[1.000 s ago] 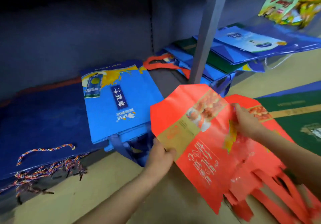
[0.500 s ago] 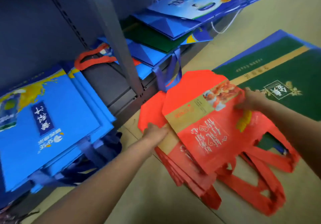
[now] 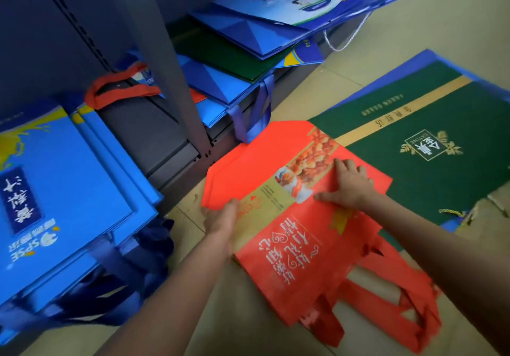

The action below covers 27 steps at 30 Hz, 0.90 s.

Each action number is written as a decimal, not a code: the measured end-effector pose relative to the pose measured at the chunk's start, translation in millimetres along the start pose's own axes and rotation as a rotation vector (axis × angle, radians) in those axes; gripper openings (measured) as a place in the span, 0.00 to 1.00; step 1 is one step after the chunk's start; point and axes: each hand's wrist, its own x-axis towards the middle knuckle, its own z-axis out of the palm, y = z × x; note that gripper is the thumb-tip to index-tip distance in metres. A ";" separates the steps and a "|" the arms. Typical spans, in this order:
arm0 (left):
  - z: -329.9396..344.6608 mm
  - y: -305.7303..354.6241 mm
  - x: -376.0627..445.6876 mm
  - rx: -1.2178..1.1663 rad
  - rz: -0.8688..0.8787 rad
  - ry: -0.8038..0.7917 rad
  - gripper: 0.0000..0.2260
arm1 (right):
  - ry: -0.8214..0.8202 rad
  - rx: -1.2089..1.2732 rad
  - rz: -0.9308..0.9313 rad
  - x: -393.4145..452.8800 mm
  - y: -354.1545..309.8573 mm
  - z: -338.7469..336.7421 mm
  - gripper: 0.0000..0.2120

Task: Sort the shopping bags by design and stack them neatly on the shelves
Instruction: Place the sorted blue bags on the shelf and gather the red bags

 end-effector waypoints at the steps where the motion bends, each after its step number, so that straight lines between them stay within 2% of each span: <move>1: -3.2 4.6 -3.2 -0.026 -0.009 0.006 0.45 | 0.000 -0.021 -0.012 -1.7 -2.9 0.8 0.52; 4: -10.6 11.2 -15.9 -0.070 -0.009 -0.004 0.33 | -0.027 -0.079 0.030 5.0 -2.4 -9.1 0.56; 8: -6.7 4.6 -21.4 -0.112 -0.006 -0.017 0.26 | -0.133 -0.070 0.173 22.7 5.6 -27.8 0.64; 10: -4.6 2.6 -25.2 -0.112 0.029 -0.022 0.27 | -0.125 -0.058 0.145 24.6 2.6 -27.5 0.63; 13: -9.1 -3.3 -24.5 -0.124 0.066 -0.007 0.29 | -0.055 -0.021 0.039 15.3 -7.8 -15.5 0.53; 16: -20.3 -10.3 -16.4 -0.134 0.056 0.015 0.28 | -0.079 -0.068 -0.056 1.9 -10.3 -0.6 0.48; 22: -26.2 -17.4 -24.7 -0.113 0.049 -0.004 0.21 | -0.094 -0.002 -0.099 5.3 -6.2 1.1 0.50; 27: -13.0 -11.3 -34.3 -0.179 0.019 -0.072 0.29 | -0.038 0.068 -0.066 13.5 -2.9 -4.6 0.51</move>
